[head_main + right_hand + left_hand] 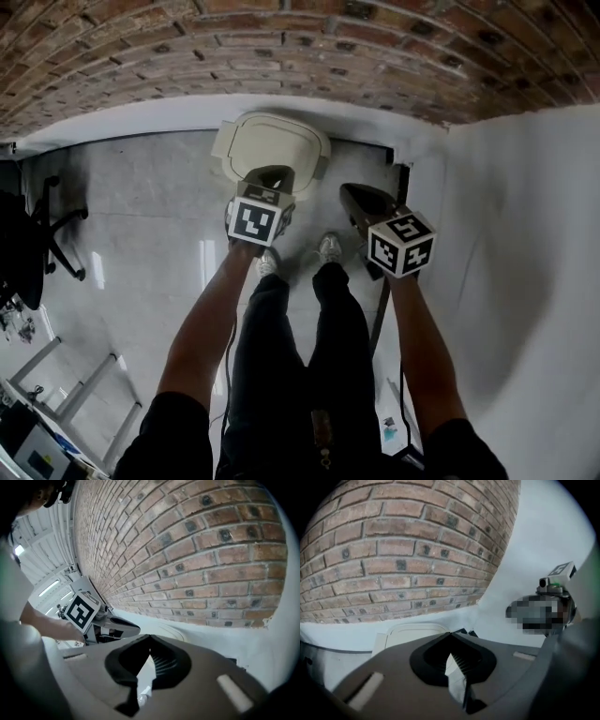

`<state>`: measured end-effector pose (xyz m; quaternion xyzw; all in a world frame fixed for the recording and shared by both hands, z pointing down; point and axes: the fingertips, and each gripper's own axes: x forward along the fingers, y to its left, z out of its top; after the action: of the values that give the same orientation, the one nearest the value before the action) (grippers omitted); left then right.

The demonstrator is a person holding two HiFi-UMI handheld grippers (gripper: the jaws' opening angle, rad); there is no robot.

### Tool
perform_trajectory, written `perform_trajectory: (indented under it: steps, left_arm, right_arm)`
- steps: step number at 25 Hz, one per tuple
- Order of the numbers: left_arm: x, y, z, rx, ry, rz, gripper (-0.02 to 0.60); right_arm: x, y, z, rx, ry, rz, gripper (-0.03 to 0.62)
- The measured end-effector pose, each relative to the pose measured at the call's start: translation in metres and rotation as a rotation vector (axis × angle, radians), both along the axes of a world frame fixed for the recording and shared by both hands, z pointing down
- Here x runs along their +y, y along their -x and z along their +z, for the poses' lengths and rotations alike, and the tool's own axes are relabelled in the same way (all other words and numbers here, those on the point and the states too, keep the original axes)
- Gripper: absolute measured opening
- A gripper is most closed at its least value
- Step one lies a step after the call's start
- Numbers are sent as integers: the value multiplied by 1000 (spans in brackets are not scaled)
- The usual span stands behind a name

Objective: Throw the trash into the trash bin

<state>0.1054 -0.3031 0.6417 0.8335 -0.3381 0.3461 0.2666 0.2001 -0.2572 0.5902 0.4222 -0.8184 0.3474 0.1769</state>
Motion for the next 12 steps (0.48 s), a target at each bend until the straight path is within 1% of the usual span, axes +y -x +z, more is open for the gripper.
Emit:
perform_trajectory:
  steps: [5, 8, 10, 12]
  left_arm:
    - [27, 5, -75, 120, -7, 30, 5]
    - [37, 13, -131, 168, -60, 57, 5]
    - [45, 16, -166, 187, -90, 84, 5]
    - [50, 18, -201, 199, -123, 111, 5]
  right_arm:
    - [14, 33, -74, -7, -78, -8, 3]
    - [31, 47, -125, -39, -107, -1, 3]
    - [43, 52, -158, -38, -133, 0, 2]
    - [48, 56, -191, -25, -182, 6, 2]
